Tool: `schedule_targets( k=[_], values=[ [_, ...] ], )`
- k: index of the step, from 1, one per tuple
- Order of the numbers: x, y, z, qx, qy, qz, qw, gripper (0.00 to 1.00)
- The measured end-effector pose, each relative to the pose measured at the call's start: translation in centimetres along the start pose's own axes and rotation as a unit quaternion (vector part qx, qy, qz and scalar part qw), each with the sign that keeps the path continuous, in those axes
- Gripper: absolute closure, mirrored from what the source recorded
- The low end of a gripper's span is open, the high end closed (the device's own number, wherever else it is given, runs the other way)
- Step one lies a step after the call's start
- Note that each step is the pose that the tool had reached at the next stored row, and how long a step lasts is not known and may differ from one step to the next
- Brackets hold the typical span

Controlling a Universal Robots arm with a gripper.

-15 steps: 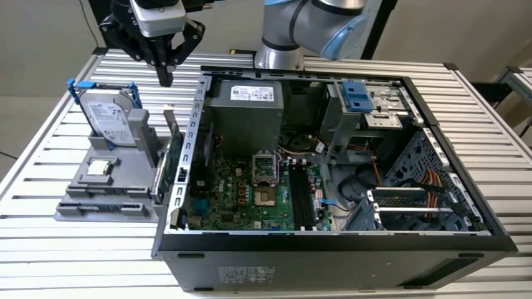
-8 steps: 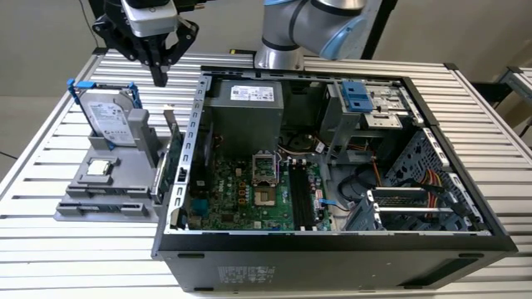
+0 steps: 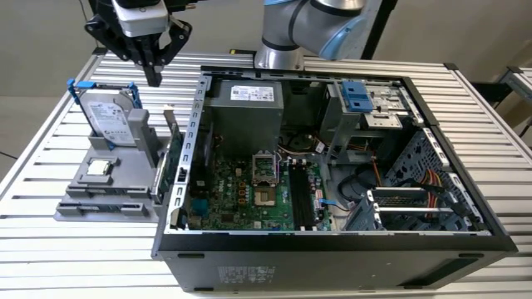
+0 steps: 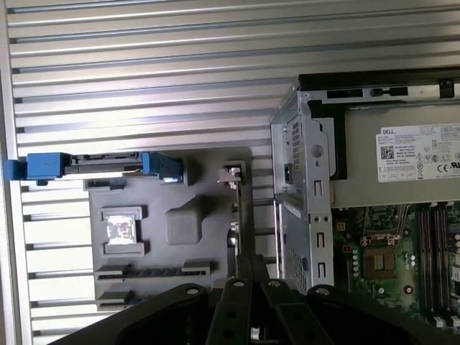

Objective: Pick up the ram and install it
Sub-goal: 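Reach for the ram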

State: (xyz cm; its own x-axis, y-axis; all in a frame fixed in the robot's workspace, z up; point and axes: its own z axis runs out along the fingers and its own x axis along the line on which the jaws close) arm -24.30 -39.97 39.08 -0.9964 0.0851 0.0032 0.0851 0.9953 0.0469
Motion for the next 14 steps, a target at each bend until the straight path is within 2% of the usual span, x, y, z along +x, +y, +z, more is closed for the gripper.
schedule_targets(
  k=[8,14],
  values=[
    [0.53,-0.05,0.00,0.0001,0.0009,0.000,1.0000,1.00],
    [1.25,-0.11,0.03,0.0001,0.0012,0.000,1.0000,1.00]
  ],
)
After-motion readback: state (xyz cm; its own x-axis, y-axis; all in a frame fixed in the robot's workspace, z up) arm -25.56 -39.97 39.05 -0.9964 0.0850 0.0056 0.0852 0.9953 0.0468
